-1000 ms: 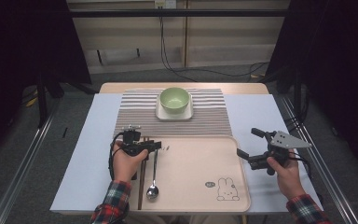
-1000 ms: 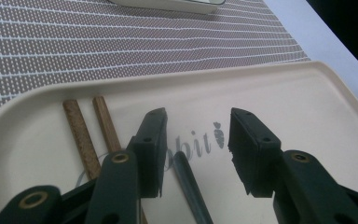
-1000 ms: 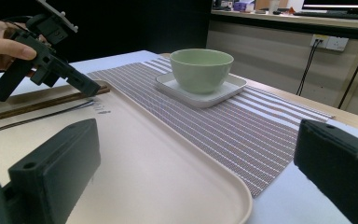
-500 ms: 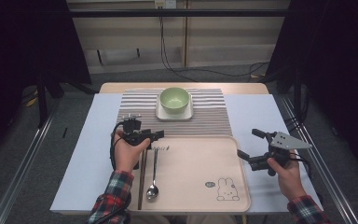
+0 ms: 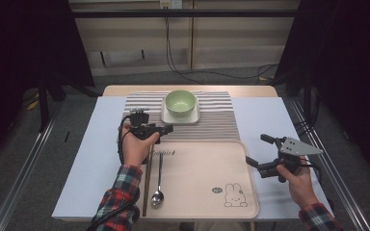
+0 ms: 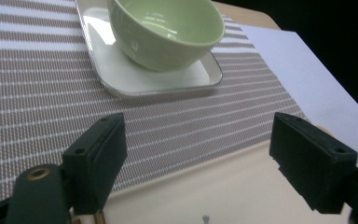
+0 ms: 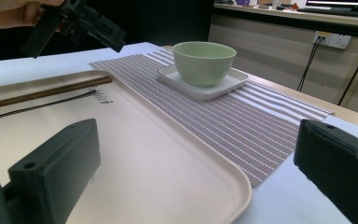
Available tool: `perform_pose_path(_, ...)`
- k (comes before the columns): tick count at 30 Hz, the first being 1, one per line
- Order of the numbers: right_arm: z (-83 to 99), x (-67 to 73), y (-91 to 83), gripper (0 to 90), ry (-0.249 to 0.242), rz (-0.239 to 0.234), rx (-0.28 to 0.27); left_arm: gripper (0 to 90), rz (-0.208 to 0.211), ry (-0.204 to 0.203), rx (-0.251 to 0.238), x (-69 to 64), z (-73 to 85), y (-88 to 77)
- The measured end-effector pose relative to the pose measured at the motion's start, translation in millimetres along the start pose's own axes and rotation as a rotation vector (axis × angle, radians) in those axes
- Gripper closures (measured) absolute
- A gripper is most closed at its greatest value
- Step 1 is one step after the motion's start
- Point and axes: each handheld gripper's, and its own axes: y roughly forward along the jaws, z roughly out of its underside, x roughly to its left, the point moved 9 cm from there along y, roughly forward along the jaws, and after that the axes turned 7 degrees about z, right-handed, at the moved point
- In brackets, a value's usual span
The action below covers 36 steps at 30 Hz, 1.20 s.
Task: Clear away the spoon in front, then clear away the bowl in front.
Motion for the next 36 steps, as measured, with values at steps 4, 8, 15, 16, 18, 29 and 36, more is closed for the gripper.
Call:
perform_pose_path(4, -0.8, -0.2, 0.0, 0.0, 0.001, 0.002, -0.005, 14.7, -0.012, 0.002, -0.016, 0.7, -7.8, 1.4)
perform_pose_path(8, -1.9, -0.8, 1.1, 0.0, 0.000, -0.006, -0.011, 12.5, -0.034, -0.003, -0.031, 3.1, -16.8, 4.8)
perform_pose_path(15, 0.0, 0.1, 5.6, 0.0, -0.006, -0.019, 0.000, 11.2, -0.052, -0.008, -0.025, 9.3, -23.1, 10.5)
perform_pose_path(16, -0.1, -0.9, 5.7, 0.0, -0.007, -0.016, -0.001, 10.8, -0.053, -0.013, -0.026, 9.8, -23.8, 11.3)
perform_pose_path(18, -0.9, -1.6, 4.9, 0.0, -0.002, -0.013, -0.002, 10.2, -0.053, -0.018, -0.020, 10.9, -25.6, 13.2)
perform_pose_path(29, 0.1, 0.1, 0.5, 0.0, -0.010, -0.009, 0.004, 10.3, -0.079, -0.057, -0.033, 19.6, -42.4, 33.7)
perform_pose_path(36, 0.7, 1.5, 1.8, 0.0, -0.015, -0.014, 0.002, 10.5, -0.101, -0.096, -0.053, 28.1, -47.8, 46.4)
